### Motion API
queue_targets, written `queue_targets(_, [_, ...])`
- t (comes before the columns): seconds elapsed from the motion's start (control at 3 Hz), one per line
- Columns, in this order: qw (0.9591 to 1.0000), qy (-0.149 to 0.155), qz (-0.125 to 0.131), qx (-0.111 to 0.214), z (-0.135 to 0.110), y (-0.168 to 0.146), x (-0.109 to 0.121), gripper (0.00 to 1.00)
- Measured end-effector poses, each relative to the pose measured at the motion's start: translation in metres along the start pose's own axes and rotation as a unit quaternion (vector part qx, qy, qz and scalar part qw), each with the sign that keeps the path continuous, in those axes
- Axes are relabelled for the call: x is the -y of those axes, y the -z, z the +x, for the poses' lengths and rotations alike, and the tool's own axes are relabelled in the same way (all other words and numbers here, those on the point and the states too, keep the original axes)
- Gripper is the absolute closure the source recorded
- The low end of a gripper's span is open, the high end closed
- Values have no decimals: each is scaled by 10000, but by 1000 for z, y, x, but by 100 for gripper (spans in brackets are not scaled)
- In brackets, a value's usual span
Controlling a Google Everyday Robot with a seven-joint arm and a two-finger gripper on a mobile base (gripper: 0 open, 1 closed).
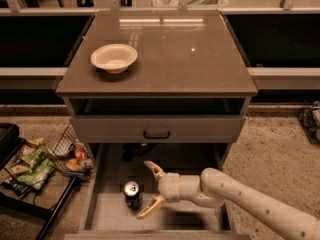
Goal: Place pepsi can into middle drawer
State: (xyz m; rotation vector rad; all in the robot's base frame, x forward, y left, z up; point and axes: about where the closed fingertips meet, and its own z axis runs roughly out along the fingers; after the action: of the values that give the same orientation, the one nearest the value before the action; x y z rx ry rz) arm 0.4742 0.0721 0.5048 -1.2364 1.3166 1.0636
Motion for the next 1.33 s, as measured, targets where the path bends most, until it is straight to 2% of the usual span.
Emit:
queue_targets(0.33, [9991, -131, 34, -401, -39, 45, -15, 0])
queue_targets(0.67, [9960, -83, 302, -835, -81, 100, -20, 0])
queue_targets(1.0, [9846, 407, 780, -1511, -166, 167, 6, 0])
queue_targets(1.33, [9673, 951, 1105, -2075, -244, 198, 26, 0])
